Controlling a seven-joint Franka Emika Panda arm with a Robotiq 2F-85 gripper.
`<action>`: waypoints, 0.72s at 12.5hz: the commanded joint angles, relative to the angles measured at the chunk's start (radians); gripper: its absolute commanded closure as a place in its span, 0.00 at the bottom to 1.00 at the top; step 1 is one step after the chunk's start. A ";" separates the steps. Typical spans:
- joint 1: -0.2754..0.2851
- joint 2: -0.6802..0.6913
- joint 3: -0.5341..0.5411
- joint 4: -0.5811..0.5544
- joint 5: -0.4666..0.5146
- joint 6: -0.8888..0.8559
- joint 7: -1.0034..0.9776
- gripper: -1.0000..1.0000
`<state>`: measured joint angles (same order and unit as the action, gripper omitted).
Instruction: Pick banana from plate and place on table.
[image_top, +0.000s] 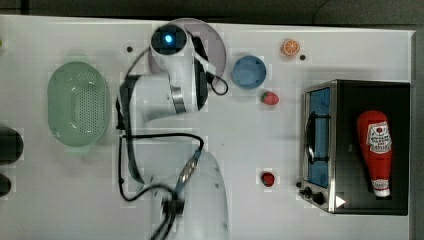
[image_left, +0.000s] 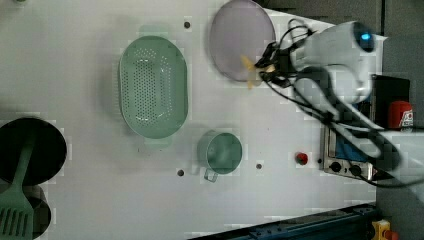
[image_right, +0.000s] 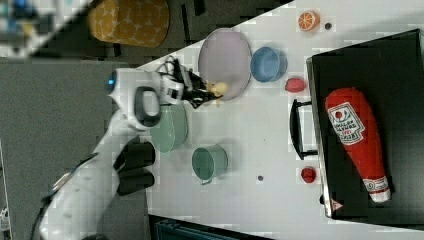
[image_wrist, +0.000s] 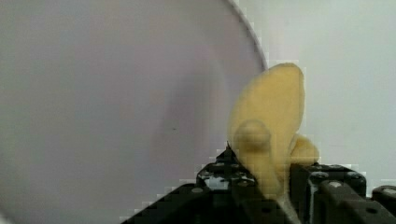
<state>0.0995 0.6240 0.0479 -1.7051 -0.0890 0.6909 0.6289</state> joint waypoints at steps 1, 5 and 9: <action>-0.027 -0.234 0.001 0.086 0.000 -0.118 -0.108 0.76; -0.065 -0.379 -0.013 0.066 0.002 -0.350 -0.222 0.76; -0.095 -0.541 -0.038 -0.096 0.002 -0.451 -0.236 0.76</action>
<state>0.0170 0.0105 0.0340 -1.7031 -0.1039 0.2683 0.4358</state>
